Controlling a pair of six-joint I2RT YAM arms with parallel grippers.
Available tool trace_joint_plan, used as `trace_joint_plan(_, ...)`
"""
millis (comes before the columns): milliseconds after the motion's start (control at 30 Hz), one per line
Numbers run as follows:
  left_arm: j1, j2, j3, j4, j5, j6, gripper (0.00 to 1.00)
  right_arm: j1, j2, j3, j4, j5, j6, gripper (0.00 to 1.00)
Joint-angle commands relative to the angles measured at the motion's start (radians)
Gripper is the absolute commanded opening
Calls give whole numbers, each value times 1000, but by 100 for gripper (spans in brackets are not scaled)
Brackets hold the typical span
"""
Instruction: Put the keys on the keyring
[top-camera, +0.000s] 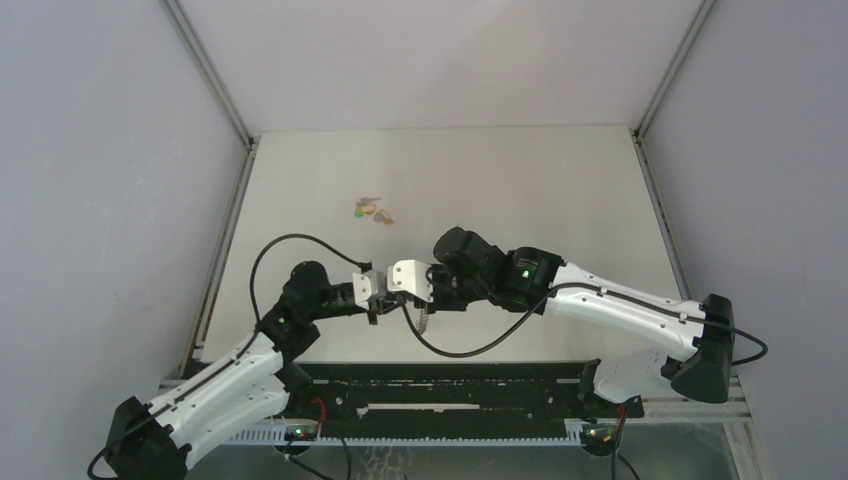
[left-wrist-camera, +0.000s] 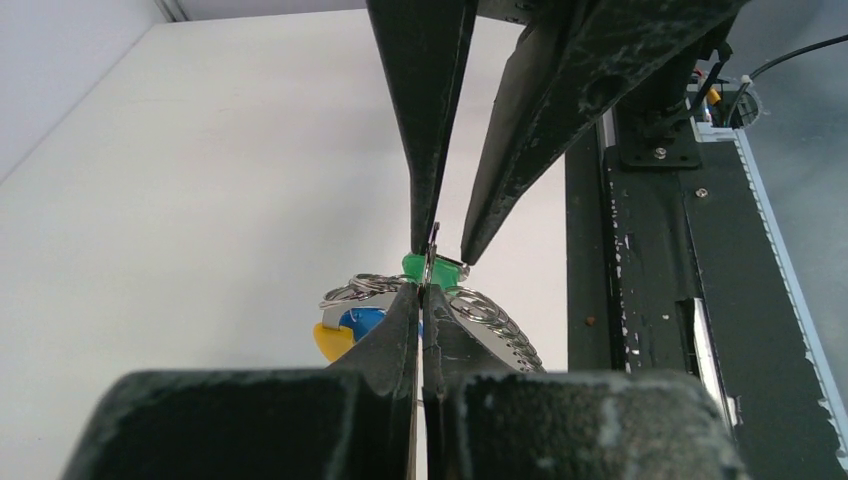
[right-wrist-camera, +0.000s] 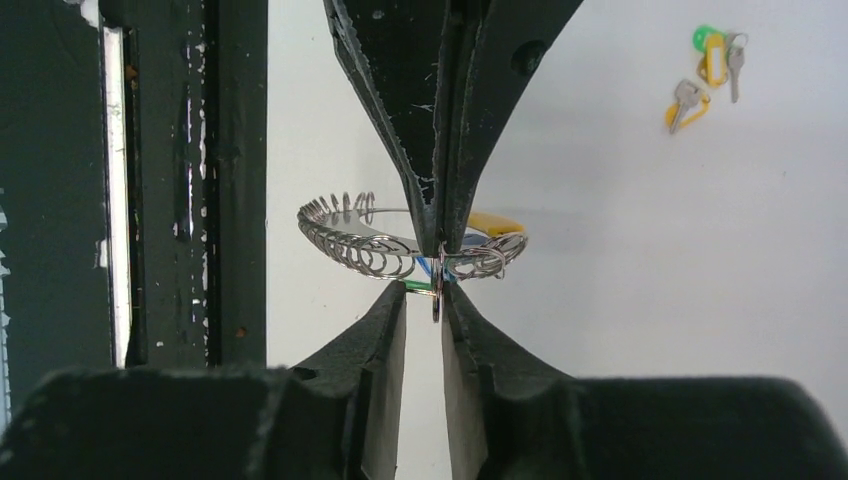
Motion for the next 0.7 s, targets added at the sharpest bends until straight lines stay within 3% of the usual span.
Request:
trace_joint_plan(0,-4,-27,51,92,-54,-1,0,-3,-78,17,67,-34,15,25)
trace_joint_plan(100,-3,-39,40,109,-66,-7,0,-18,-110,-7,76,-35,19,32)
trace_joint_plan(667,-3,-57,28,162,-6,-36,0,-107,-165,-110,191,-92,8,26)
